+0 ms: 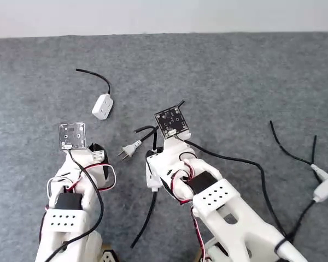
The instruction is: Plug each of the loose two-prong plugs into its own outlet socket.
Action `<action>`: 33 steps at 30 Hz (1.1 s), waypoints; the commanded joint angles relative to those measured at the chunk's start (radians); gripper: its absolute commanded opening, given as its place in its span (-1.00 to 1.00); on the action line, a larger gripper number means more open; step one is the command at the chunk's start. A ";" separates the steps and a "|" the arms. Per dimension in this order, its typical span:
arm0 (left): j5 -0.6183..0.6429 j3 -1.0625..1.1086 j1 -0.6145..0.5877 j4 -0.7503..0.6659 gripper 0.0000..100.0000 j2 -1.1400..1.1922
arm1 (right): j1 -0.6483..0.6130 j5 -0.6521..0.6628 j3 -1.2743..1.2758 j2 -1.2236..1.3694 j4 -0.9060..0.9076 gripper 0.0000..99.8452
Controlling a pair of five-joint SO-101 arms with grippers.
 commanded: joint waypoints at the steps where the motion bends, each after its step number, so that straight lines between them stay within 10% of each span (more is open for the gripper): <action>1: 0.003 -0.001 -0.003 0.006 -0.97 -0.017 | 0.012 0.012 -0.031 0.002 -0.021 -0.98; 33: 0.006 -0.036 0.029 0.126 -0.97 -0.014 | 0.025 0.063 -0.127 -0.027 0.142 -0.98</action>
